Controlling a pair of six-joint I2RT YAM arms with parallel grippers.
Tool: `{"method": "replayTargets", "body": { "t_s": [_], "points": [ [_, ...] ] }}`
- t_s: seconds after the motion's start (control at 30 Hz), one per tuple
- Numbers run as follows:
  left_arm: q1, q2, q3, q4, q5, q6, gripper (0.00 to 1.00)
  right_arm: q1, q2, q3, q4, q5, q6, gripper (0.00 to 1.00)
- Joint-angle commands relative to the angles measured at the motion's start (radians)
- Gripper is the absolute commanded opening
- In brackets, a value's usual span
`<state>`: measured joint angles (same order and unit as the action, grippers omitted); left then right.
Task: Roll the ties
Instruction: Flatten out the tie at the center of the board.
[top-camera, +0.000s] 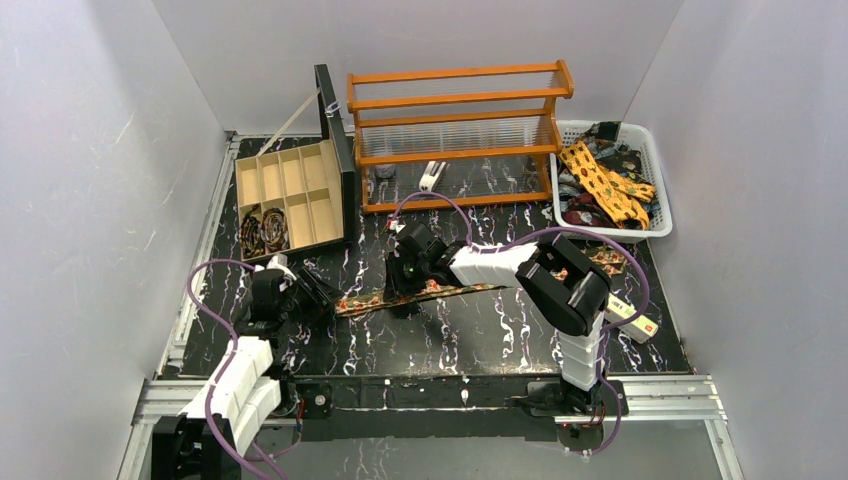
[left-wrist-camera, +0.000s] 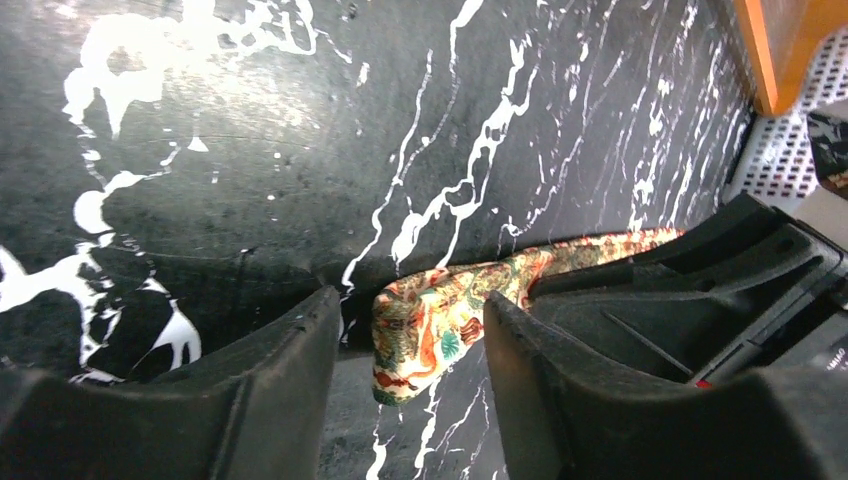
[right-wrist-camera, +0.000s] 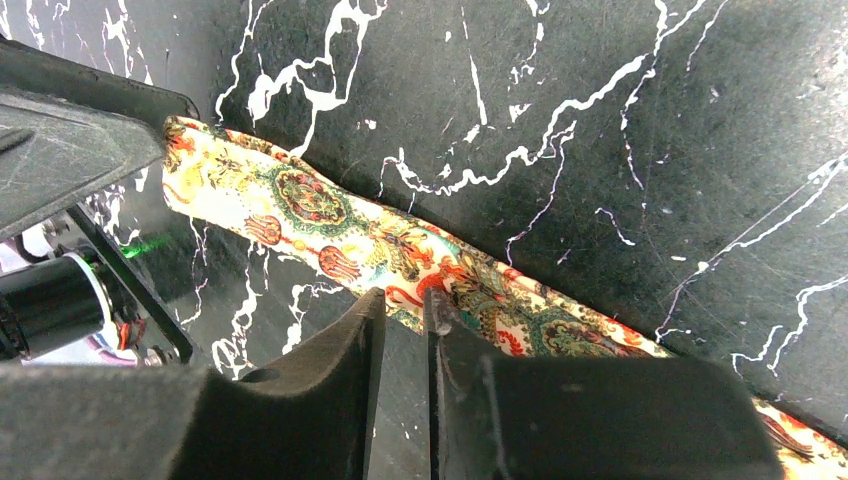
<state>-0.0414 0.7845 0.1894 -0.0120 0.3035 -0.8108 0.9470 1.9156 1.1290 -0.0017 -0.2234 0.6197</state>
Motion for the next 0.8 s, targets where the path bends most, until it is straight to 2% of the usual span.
{"method": "replayTargets", "body": {
  "t_s": [0.0, 0.13, 0.27, 0.4, 0.53, 0.63, 0.77],
  "points": [
    [-0.003, 0.031, -0.015, 0.083, 0.09, 0.013, 0.48, -0.005, -0.007, 0.007, -0.066, -0.015, -0.037, 0.29],
    [-0.018, 0.051, -0.027, 0.093, 0.084, 0.019, 0.43, -0.007, -0.001, 0.019, -0.079, -0.016, -0.04, 0.29],
    [-0.029, 0.024, -0.043, 0.085, 0.068, 0.003, 0.42, -0.007, -0.001, 0.023, -0.086, -0.016, -0.04, 0.29],
    [-0.059, 0.002, -0.036, -0.007, 0.008, -0.018, 0.47, -0.008, 0.006, 0.032, -0.092, -0.019, -0.04, 0.29],
    [-0.152, -0.015, 0.0, -0.144, -0.129, -0.031, 0.46, -0.01, 0.015, 0.043, -0.098, -0.032, -0.041, 0.29],
    [-0.176, -0.022, 0.003, -0.169, -0.168, -0.038, 0.37, -0.01, 0.018, 0.046, -0.098, -0.038, -0.041, 0.29],
    [-0.175, -0.011, 0.01, -0.164, -0.173, -0.034, 0.33, -0.01, 0.024, 0.048, -0.098, -0.048, -0.04, 0.29]
  ]
}}
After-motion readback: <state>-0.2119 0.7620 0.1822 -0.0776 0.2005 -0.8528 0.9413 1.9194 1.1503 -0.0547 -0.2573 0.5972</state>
